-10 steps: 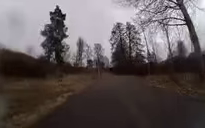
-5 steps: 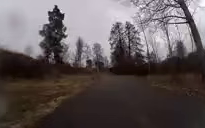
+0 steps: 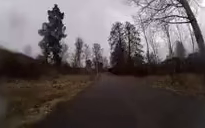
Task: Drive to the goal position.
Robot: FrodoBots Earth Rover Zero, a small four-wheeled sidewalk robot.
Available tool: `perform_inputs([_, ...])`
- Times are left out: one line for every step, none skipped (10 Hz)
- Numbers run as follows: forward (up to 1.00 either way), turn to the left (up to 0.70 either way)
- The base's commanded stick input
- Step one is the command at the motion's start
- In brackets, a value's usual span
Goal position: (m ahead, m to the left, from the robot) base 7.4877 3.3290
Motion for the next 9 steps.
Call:
perform_inputs([0.70, 0.00])
perform_inputs([0.70, 0.00])
perform_inputs([0.70, 0.00])
perform_inputs([0.70, 0.00])
perform_inputs([0.70, 0.00])
perform_inputs([0.70, 0.00])
perform_inputs([0.70, 0.00])
perform_inputs([0.70, 0.00])
perform_inputs([0.70, 0.00])
